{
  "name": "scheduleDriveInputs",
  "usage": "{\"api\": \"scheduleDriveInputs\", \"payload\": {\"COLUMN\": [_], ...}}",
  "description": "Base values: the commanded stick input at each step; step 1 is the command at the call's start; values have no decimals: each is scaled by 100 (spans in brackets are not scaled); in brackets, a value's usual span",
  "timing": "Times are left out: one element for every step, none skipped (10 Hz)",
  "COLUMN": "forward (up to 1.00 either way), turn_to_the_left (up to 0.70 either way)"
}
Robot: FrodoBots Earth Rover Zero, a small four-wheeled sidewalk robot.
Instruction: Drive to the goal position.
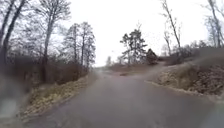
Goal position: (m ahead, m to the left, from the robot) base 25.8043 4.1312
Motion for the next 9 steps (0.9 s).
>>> {"api": "scheduleDriveInputs", "payload": {"forward": [62, 62, 62, 59, 21, 0, 3, 28, 53], "turn_to_the_left": [0, 0, 0, 0, 0, 0, 0, 0, 0]}}
